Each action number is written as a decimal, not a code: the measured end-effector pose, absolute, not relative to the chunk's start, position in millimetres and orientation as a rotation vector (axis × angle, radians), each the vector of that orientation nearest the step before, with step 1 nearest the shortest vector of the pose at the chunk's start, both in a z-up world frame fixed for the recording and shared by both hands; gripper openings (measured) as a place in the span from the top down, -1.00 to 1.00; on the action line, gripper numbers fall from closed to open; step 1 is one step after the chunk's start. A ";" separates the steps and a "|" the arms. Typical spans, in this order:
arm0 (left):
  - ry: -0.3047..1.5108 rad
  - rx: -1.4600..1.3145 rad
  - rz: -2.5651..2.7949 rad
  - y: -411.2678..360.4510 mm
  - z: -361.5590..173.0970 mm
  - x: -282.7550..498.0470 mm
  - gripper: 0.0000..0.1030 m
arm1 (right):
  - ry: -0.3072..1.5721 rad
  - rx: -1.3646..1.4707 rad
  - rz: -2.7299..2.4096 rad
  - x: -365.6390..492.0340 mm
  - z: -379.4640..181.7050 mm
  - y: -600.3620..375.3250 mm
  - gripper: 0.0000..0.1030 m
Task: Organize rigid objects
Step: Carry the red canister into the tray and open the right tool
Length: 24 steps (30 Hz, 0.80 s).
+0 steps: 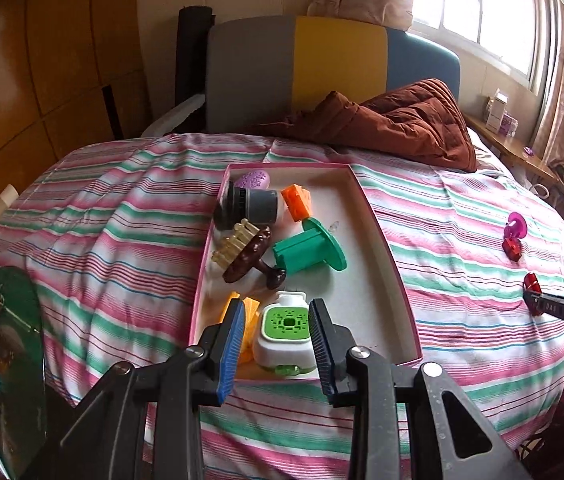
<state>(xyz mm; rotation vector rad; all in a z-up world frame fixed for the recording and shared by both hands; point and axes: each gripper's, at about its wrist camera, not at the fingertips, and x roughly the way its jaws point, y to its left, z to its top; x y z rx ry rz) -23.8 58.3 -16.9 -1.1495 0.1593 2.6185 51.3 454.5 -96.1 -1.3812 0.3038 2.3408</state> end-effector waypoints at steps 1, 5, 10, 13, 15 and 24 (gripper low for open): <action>0.157 -1.150 2.622 56.8 -16.6 -23.7 0.37 | 0.307 -1.388 2.351 50.4 -95.7 449.0 0.49; 0.137 -1.150 2.636 48.4 -15.6 -23.3 0.35 | 0.388 -1.413 2.413 44.2 -90.2 423.9 0.50; 0.103 -1.162 2.665 34.2 -16.5 -24.5 0.33 | 0.412 -1.393 2.562 27.9 -66.0 374.2 0.50; 0.082 -1.173 2.679 25.2 -18.2 -25.1 0.32 | 0.384 -1.388 2.691 15.2 -45.6 331.1 0.50; 0.079 -1.179 2.693 20.0 -19.0 -25.0 0.30 | 0.350 -1.392 2.781 5.1 -32.9 299.2 0.50; 0.074 -1.160 2.735 7.2 -13.6 -24.6 0.26 | 0.196 -1.536 2.954 -38.2 -34.7 193.8 0.50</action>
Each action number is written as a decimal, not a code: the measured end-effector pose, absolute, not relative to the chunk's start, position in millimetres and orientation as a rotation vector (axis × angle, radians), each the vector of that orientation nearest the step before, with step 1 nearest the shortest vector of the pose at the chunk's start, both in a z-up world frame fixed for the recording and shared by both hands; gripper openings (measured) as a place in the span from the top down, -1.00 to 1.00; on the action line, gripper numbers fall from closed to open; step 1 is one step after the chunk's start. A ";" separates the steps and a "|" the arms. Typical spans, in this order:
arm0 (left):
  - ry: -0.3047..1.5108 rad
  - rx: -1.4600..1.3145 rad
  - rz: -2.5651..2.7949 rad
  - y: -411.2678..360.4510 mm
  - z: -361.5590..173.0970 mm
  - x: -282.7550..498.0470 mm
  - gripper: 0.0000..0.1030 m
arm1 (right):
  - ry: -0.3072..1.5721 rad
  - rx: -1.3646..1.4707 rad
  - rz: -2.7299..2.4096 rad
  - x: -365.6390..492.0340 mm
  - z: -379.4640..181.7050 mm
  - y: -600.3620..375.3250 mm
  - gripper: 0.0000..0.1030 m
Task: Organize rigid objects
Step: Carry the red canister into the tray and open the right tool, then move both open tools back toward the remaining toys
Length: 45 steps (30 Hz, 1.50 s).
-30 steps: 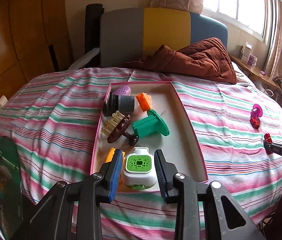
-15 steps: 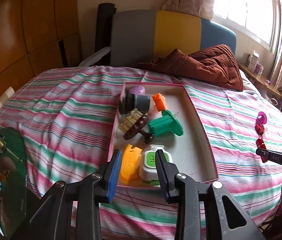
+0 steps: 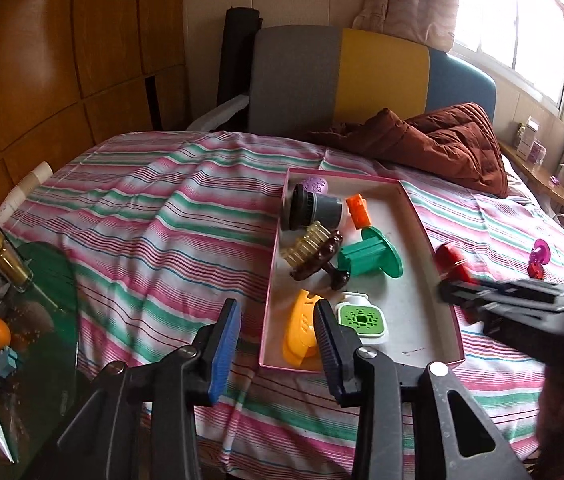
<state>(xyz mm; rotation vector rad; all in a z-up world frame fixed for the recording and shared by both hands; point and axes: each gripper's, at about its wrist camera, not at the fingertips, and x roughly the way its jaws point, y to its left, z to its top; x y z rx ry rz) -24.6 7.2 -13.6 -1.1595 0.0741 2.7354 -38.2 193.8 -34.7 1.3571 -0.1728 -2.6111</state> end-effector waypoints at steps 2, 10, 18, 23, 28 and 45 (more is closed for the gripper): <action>0.075 -1.162 2.741 4.9 -13.4 -24.6 0.26 | -0.145 1.398 -2.583 -47.7 -46.1 182.7 0.50; 0.069 -1.175 2.746 0.9 -15.4 -25.7 0.26 | -0.076 1.519 -2.561 -69.6 -85.3 169.8 0.48; 0.082 -1.190 2.756 1.9 -17.5 -26.4 0.26 | -0.083 1.497 -2.576 -68.5 -80.6 168.9 0.47; 0.086 -1.201 2.756 3.0 -18.0 -26.3 0.25 | -0.101 1.455 -2.607 -62.4 -70.7 173.5 0.39; 0.100 -1.197 2.768 3.9 -16.6 -24.6 0.25 | -0.107 1.401 -2.650 -53.8 -57.9 178.6 0.28; 0.181 -1.180 2.807 17.8 -9.7 -17.0 0.25 | -0.190 1.267 -2.828 -12.0 -24.3 236.6 -0.61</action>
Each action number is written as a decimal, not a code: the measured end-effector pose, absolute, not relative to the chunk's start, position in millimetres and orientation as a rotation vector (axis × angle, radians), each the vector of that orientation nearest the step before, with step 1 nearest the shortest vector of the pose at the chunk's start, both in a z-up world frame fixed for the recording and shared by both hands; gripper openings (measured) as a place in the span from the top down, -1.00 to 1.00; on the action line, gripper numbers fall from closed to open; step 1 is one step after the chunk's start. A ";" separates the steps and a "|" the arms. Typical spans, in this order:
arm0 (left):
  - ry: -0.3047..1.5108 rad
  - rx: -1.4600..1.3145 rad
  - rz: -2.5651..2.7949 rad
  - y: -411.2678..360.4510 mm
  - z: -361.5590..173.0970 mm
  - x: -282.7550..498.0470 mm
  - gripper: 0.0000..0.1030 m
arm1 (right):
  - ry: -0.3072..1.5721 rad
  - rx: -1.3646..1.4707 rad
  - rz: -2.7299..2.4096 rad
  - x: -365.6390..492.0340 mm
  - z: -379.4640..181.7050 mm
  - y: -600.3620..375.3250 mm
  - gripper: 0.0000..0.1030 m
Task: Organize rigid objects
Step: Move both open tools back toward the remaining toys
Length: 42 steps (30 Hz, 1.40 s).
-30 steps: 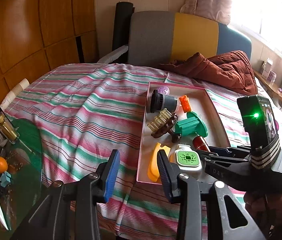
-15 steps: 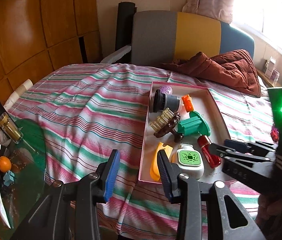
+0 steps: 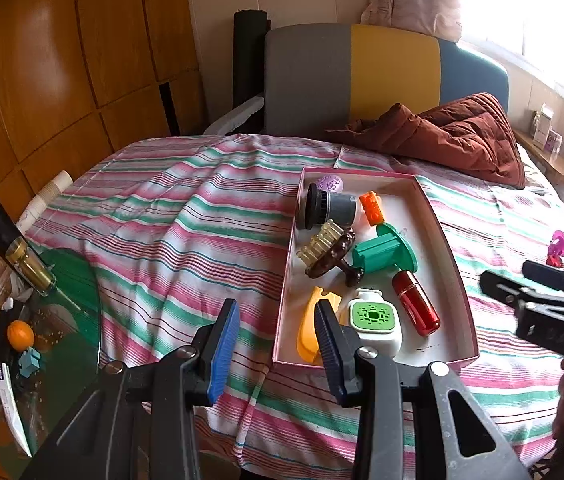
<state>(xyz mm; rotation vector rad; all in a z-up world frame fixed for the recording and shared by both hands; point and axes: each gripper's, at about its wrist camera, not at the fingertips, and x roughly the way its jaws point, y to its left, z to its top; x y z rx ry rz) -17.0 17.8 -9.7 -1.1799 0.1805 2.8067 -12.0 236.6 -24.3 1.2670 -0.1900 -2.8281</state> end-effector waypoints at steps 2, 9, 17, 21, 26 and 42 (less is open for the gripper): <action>0.184 -1.177 2.812 19.4 -9.3 -15.9 0.25 | -0.212 1.274 -2.844 -8.2 -24.3 247.2 -0.61; 0.236 -1.176 2.804 31.8 -8.9 -14.7 0.25 | -0.283 1.308 -2.911 5.2 -24.4 291.0 -0.62; 0.288 -1.160 2.740 58.7 -9.1 -14.8 0.25 | -0.376 1.359 -3.029 25.0 -20.9 361.1 -0.62; 0.326 -1.141 2.706 78.3 -8.4 -15.8 0.25 | -0.432 1.382 -3.108 37.2 -19.0 403.9 -0.63; 0.371 -1.118 2.647 108.9 -8.0 -18.4 0.25 | -0.537 1.404 -3.215 56.2 -20.6 459.4 -0.63; 0.511 -1.067 2.392 231.8 -24.7 -23.8 0.25 | -1.184 1.331 -3.294 100.5 -32.3 551.4 -0.66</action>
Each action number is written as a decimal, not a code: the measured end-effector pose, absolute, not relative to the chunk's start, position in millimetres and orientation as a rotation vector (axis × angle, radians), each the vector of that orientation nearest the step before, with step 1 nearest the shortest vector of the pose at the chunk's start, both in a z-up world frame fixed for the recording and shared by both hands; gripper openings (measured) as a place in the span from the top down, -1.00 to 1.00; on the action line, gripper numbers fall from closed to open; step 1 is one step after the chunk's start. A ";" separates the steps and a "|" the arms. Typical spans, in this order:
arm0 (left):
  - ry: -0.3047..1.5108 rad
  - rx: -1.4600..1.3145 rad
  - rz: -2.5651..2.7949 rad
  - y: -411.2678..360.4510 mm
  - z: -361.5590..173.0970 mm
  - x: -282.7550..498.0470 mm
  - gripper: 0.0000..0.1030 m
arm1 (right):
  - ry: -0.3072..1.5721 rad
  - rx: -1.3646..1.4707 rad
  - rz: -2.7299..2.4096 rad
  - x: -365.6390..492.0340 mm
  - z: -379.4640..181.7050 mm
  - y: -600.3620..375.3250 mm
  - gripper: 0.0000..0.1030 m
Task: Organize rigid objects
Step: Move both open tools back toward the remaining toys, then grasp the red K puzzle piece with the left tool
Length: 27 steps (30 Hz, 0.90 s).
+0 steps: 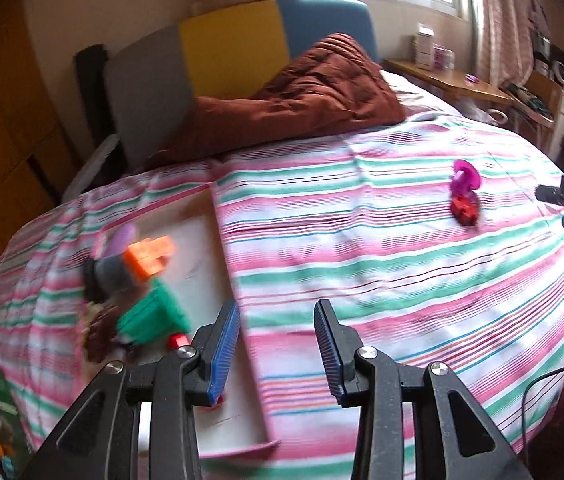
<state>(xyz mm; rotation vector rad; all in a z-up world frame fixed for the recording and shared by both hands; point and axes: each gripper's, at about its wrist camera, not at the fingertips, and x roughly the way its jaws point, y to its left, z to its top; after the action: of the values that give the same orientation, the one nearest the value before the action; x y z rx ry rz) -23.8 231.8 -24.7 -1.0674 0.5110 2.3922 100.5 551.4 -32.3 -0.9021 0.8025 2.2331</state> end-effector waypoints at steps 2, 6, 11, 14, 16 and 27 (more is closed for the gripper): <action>0.516 -1.066 2.361 246.4 -28.1 -25.4 0.25 | 0.816 -0.898 2.239 101.3 -30.7 550.9 -0.66; 0.531 -1.055 2.308 272.8 -34.7 -28.2 0.25 | 0.841 -0.899 2.250 101.6 -29.5 550.6 -0.66; 0.548 -1.052 2.240 307.6 -45.5 -34.1 0.25 | 0.865 -0.888 2.251 103.3 -27.7 552.3 -0.66; 0.551 -1.049 2.202 326.3 -52.1 -38.5 0.25 | 0.889 -0.881 2.241 106.3 -27.8 556.2 -0.66; 0.548 -1.060 2.173 338.4 -57.0 -41.1 0.25 | 0.906 -0.874 2.231 108.0 -27.7 559.0 -0.66; 0.501 -1.079 2.027 406.5 -74.2 -57.6 0.25 | 0.995 -0.851 2.174 116.7 -30.9 573.2 -0.67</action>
<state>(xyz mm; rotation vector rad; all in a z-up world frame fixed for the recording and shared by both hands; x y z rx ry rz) -57.6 406.5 -74.2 -1.0791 0.5010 2.0270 116.7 573.2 -30.9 -0.8506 0.9954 2.1740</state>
